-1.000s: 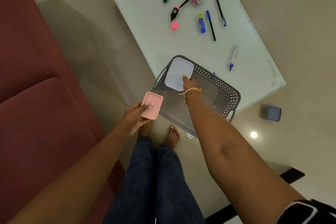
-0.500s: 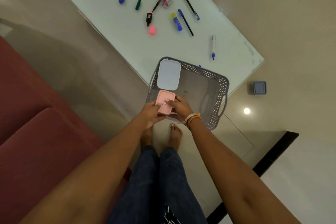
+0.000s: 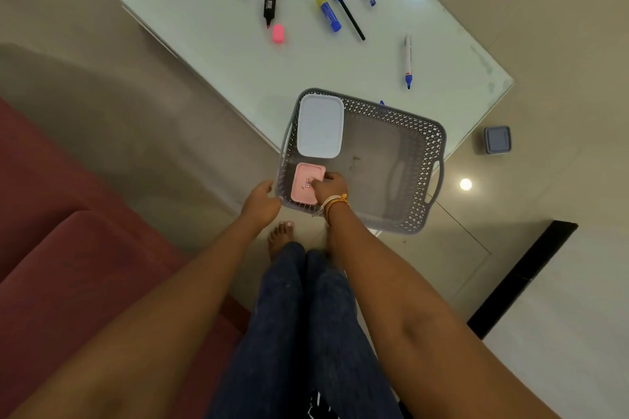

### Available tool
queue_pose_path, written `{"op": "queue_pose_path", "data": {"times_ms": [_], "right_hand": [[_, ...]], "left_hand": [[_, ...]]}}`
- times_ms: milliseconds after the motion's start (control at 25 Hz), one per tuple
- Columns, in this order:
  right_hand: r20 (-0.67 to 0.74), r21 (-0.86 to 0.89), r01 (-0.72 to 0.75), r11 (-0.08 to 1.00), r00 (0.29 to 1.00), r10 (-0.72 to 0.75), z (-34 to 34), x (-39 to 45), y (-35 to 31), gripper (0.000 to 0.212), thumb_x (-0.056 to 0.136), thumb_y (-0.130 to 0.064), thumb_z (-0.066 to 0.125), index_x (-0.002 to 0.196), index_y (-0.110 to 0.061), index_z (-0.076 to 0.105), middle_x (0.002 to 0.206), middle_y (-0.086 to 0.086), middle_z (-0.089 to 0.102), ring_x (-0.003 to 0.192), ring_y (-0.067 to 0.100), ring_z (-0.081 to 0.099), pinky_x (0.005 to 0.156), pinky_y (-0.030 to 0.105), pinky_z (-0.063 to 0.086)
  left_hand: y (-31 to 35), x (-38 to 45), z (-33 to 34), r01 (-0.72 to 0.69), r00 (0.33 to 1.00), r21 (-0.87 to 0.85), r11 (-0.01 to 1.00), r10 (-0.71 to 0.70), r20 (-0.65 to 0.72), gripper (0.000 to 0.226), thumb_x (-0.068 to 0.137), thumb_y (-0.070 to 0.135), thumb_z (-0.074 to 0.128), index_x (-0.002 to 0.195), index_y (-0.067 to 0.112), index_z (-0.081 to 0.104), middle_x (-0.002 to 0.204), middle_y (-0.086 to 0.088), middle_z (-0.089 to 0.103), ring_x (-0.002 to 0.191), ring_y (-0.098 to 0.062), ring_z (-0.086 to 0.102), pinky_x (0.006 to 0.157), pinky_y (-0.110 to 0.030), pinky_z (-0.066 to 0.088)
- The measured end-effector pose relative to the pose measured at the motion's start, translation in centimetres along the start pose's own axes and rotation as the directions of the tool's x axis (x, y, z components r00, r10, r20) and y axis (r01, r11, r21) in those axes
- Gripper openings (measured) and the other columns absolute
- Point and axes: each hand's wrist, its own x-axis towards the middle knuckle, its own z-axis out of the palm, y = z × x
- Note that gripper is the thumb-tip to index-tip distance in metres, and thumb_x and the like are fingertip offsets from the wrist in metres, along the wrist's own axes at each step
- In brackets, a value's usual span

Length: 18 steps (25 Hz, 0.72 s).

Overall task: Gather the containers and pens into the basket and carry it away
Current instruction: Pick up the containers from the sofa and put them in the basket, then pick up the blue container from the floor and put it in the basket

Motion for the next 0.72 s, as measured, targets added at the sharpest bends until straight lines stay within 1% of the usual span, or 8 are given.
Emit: {"op": "queue_pose_path", "data": {"times_ms": [40, 120, 200, 280, 360, 520, 600, 720], "right_hand": [[0.024, -0.006, 0.003, 1.000, 1.000, -0.003, 0.5, 0.0, 0.0, 0.040, 0.085, -0.007, 0.066, 0.123, 0.003, 0.060, 0.124, 0.021, 0.063, 0.113, 0.036, 0.060, 0.099, 0.042, 0.048], [0.073, -0.064, 0.008, 0.998, 0.997, -0.003, 0.8, -0.3, -0.2, 0.038, 0.085, 0.001, 0.059, 0.123, 0.003, 0.060, 0.124, 0.022, 0.063, 0.114, 0.037, 0.060, 0.098, 0.042, 0.049], [0.100, -0.150, 0.018, 0.988, 0.995, -0.003, -0.1, -1.5, -0.6, 0.042, 0.085, 0.003, 0.055, 0.127, 0.003, 0.055, 0.128, 0.022, 0.059, 0.119, 0.038, 0.056, 0.100, 0.041, 0.048], [0.088, -0.248, 0.037, 0.968, 0.996, -0.015, -2.1, -3.0, -1.1, 0.048, 0.088, -0.002, 0.054, 0.135, 0.001, 0.046, 0.136, 0.021, 0.052, 0.126, 0.037, 0.050, 0.103, 0.039, 0.042], [0.066, -0.327, 0.065, 0.943, 0.997, -0.046, -4.8, -5.0, -1.7, 0.044, 0.090, -0.006, 0.050, 0.134, 0.000, 0.047, 0.136, 0.020, 0.052, 0.125, 0.036, 0.050, 0.102, 0.036, 0.042], [0.078, -0.380, 0.101, 0.919, 0.994, -0.077, -9.9, -8.9, -2.2, 0.039, 0.086, -0.007, 0.053, 0.125, -0.004, 0.054, 0.131, 0.018, 0.056, 0.121, 0.035, 0.052, 0.100, 0.035, 0.044], [0.081, -0.399, 0.128, 0.908, 0.991, -0.105, -11.9, -10.3, -1.7, 0.038, 0.086, -0.008, 0.053, 0.124, -0.005, 0.055, 0.129, 0.019, 0.056, 0.119, 0.035, 0.053, 0.099, 0.037, 0.045], [0.099, -0.459, 0.166, 0.873, 0.986, -0.136, -14.8, -11.4, -0.3, 0.041, 0.087, -0.009, 0.051, 0.128, -0.006, 0.052, 0.132, 0.018, 0.054, 0.119, 0.034, 0.053, 0.097, 0.036, 0.045]], "left_hand": [[0.0, 0.0, 0.1, -0.014, 0.999, -0.044, 0.999, 0.016, 0.033, 0.043, 0.091, 0.002, 0.049, 0.133, 0.011, 0.050, 0.139, -0.011, 0.052, 0.123, -0.025, 0.050, 0.103, -0.041, 0.044], [0.1, -0.1, 0.1, -0.036, 0.998, -0.057, 0.998, 0.039, 0.056, 0.039, 0.090, 0.001, 0.048, 0.126, 0.014, 0.055, 0.130, -0.010, 0.059, 0.116, -0.025, 0.054, 0.098, -0.042, 0.046], [0.5, -0.9, -0.3, -0.072, 0.995, 0.019, 0.997, 0.070, 0.072, 0.036, 0.092, 0.007, 0.051, 0.127, 0.013, 0.055, 0.130, -0.010, 0.059, 0.117, -0.025, 0.054, 0.096, -0.041, 0.046], [1.1, -2.3, -0.9, -0.133, 0.989, 0.156, 0.979, 0.122, 0.080, 0.040, 0.092, 0.009, 0.052, 0.132, 0.012, 0.052, 0.135, -0.012, 0.056, 0.123, -0.027, 0.051, 0.098, -0.036, 0.043], [2.3, -4.3, -1.5, -0.212, 0.977, 0.290, 0.933, 0.195, 0.085, 0.043, 0.092, 0.006, 0.049, 0.135, 0.009, 0.048, 0.138, -0.015, 0.053, 0.126, -0.031, 0.049, 0.100, -0.032, 0.039], [5.5, -7.5, -1.1, -0.314, 0.949, 0.516, 0.797, 0.254, 0.185, 0.050, 0.095, 0.012, 0.046, 0.144, 0.007, 0.036, 0.147, -0.019, 0.041, 0.133, -0.035, 0.041, 0.107, -0.036, 0.033], [7.0, -8.8, 0.2, -0.346, 0.938, 0.574, 0.742, 0.253, 0.238, 0.053, 0.096, 0.016, 0.046, 0.146, 0.008, 0.031, 0.150, -0.019, 0.036, 0.135, -0.036, 0.038, 0.108, -0.038, 0.032], [8.9, -10.1, 3.2, -0.418, 0.906, 0.636, 0.649, 0.253, 0.338, 0.055, 0.094, 0.016, 0.047, 0.145, 0.008, 0.029, 0.147, -0.020, 0.039, 0.132, -0.034, 0.040, 0.106, -0.039, 0.035]]}}
